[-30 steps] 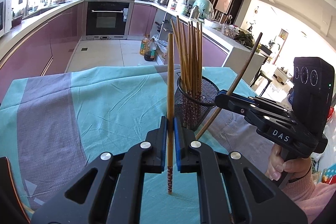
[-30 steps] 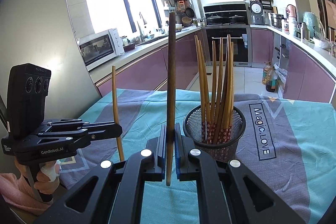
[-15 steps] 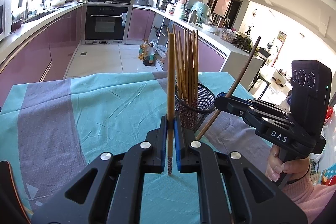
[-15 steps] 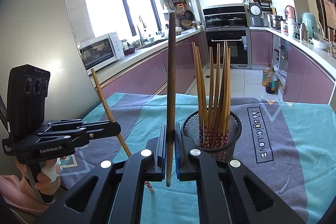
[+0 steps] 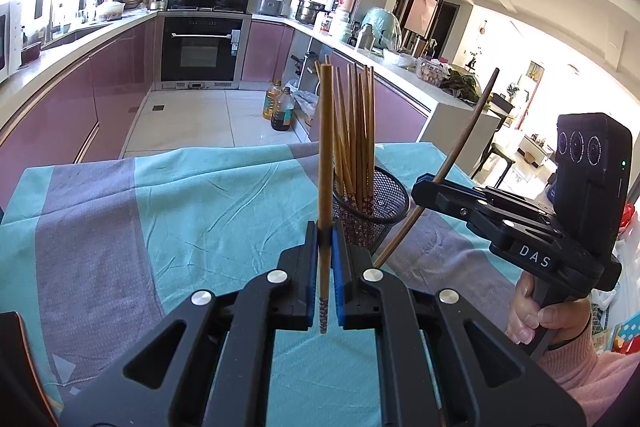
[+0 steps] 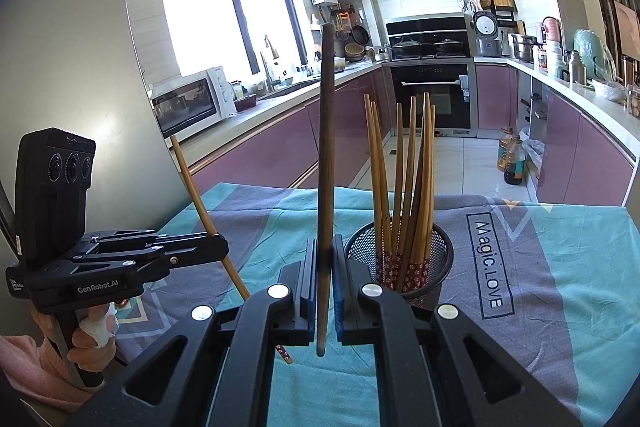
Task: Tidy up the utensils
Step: 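Lift both held chopsticks upright and carry them over the mesh cup, then lower the left tool's chopstick into the mesh cup while the right tool holds its own above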
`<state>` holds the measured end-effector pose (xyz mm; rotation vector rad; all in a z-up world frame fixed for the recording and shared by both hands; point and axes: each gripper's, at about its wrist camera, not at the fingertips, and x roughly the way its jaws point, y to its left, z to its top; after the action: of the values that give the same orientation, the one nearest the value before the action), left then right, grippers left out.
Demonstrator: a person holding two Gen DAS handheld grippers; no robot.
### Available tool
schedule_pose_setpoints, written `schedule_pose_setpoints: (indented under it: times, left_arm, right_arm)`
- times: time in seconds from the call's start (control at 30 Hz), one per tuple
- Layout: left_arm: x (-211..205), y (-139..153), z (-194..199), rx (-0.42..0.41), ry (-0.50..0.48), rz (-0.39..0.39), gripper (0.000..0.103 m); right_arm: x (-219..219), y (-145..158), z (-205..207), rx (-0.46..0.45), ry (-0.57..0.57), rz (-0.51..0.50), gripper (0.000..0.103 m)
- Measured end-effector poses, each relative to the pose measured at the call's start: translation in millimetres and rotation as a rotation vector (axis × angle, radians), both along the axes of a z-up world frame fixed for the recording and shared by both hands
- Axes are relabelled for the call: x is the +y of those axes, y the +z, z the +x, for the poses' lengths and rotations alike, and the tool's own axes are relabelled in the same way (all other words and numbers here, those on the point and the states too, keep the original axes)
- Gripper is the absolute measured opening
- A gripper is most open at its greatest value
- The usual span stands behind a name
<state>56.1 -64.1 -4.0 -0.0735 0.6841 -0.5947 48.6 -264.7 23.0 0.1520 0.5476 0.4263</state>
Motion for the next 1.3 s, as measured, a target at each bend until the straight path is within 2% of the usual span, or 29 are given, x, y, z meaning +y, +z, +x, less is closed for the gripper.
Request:
schedule_pose_setpoints:
  times: [1.3]
  left_arm:
    - [-7.9,13.9,4.2,-0.052,-0.028,-0.012,0.007]
  right_arm:
    - [-11.0,14.8,-2.8,-0.042,-0.019,-0.006,0.006]
